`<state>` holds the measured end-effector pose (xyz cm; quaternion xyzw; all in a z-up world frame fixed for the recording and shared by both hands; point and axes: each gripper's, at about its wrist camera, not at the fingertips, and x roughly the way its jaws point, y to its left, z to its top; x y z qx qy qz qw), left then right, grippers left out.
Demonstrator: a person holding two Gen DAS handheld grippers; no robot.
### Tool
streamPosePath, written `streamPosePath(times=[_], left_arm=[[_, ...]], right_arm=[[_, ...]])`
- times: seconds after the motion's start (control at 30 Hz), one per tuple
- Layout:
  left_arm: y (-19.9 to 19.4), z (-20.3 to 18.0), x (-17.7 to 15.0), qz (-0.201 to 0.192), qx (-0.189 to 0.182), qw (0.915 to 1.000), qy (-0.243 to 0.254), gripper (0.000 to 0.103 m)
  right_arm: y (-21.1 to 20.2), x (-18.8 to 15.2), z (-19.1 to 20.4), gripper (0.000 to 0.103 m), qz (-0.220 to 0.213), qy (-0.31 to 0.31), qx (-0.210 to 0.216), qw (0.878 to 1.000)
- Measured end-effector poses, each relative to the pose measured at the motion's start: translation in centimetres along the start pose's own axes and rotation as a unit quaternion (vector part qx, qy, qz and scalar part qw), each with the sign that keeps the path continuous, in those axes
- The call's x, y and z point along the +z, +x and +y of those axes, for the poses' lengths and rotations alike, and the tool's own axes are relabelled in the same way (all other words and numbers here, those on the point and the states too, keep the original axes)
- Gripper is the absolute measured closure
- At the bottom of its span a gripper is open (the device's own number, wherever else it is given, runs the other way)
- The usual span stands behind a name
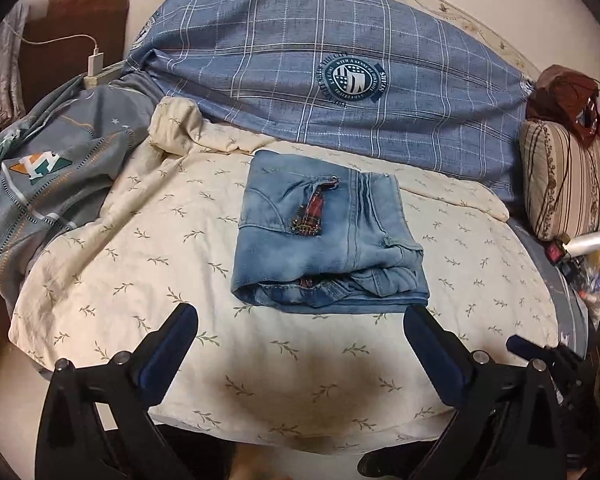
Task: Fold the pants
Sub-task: 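Release the jeans and pull both grippers back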
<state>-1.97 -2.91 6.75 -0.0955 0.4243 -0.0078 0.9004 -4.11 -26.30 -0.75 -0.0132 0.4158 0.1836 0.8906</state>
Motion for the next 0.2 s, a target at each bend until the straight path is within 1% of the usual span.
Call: streamPosePath(times=[0.07, 0.2], left_arm=[[0.13, -0.06, 0.22, 0.006, -0.004, 1.0, 0.0, 0.0], [0.48, -0.91, 0.48, 0.017, -0.003, 0.9996, 0.024, 0.0]], right_arm=[[-0.41, -0.17, 0.07, 0.013, -0.001, 0.001, 0.004, 1.0], [-0.48, -0.13, 0.93, 0.013, 0.001, -0.01, 0.003, 1.0]])
